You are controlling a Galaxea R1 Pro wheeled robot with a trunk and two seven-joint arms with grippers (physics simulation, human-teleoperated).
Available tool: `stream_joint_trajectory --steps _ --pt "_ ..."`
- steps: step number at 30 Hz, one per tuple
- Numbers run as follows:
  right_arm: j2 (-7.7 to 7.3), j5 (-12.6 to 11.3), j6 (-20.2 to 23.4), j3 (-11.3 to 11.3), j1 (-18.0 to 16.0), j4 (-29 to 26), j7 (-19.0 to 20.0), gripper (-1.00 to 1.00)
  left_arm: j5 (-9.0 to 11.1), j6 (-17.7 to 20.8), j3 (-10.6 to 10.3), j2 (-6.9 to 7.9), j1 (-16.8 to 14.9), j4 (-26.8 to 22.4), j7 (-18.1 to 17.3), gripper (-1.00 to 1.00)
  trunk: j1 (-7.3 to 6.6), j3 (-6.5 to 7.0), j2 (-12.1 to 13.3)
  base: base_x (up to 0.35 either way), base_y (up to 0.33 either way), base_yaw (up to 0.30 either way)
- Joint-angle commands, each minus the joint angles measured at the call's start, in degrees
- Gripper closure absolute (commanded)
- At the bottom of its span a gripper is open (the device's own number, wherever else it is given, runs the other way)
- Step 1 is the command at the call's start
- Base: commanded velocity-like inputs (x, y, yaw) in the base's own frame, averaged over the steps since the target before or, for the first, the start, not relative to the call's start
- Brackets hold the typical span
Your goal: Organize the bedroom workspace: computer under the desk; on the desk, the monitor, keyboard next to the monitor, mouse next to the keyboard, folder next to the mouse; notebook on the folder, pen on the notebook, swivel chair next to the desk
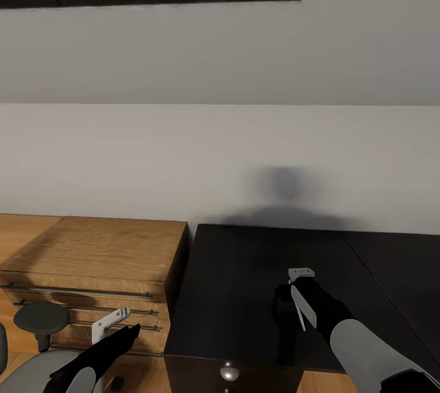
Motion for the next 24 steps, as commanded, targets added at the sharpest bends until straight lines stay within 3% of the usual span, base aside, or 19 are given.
stream_joint_trajectory --steps 1,12,18,24 --pt "-0.08 -0.59 0.23 0.48 -0.04 -0.11 -0.48 -1.0 0.56 0.02 -0.12 0.05 -0.05 -0.08 0.59 -1.0 0.0 -0.07 -0.04 0.0 0.0 0.0" --pt "-0.08 -0.56 0.23 0.52 -0.04 -0.11 -0.48 -1.0 0.56 0.02 -0.12 0.05 -0.05 -0.08 0.59 -1.0 0.0 -0.07 -0.04 0.0 0.0 0.0" --pt "-0.08 -0.55 0.23 0.55 -0.04 -0.11 -0.48 -1.0 0.56 0.02 -0.12 0.05 -0.05 -0.08 0.59 -1.0 1.32 -1.15 -2.45 0.0 0.0 0.0" --pt "-0.08 -0.55 0.23 0.55 -0.04 -0.11 -0.48 -1.0 0.56 0.04 -0.15 0.05 -0.05 -0.08 0.59 -1.0 1.32 -1.15 -2.45 0.0 0.0 0.0"
